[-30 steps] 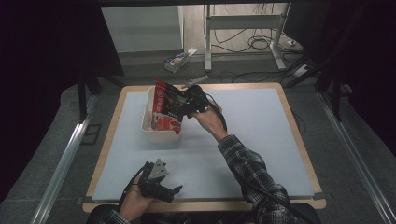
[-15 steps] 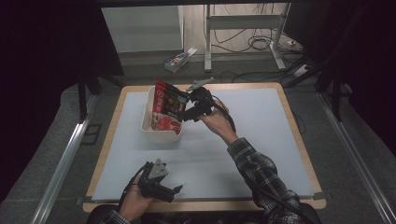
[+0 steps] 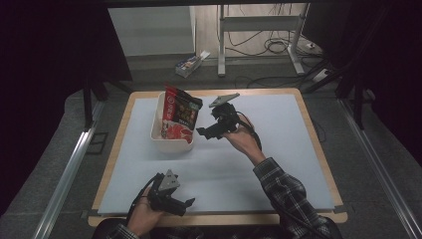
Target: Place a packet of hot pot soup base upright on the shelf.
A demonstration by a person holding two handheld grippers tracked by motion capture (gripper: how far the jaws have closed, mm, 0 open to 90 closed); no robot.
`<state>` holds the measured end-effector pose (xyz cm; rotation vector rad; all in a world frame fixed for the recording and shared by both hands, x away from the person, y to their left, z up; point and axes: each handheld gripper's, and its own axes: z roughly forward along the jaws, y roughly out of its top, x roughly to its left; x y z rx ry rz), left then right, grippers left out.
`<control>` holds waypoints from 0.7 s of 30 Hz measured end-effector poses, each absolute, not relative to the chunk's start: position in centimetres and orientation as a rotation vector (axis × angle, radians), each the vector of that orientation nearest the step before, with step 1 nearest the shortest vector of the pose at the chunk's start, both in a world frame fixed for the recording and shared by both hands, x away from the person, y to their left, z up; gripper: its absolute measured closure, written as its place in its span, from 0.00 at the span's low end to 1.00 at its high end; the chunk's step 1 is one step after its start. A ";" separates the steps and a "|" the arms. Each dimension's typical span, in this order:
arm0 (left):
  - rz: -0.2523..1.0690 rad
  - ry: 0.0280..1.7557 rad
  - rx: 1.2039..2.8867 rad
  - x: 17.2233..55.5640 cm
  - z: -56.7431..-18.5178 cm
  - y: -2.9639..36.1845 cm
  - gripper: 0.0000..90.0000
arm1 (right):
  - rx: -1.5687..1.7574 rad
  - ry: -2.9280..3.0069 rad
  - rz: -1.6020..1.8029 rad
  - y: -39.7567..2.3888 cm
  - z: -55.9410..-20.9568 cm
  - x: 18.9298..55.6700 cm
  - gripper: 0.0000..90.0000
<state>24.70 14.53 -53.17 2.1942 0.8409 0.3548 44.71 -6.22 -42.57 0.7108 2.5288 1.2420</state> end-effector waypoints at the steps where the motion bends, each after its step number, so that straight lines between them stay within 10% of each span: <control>1: 0.355 0.841 2.197 24.7 -53.2 14.5 0.03 | 0.715 2.530 1.242 -6.4 -42.7 44.6 0.00; 21: 0.369 0.825 2.209 24.6 -53.2 14.2 0.03 | 0.765 2.588 1.188 -11.0 -45.6 41.8 0.00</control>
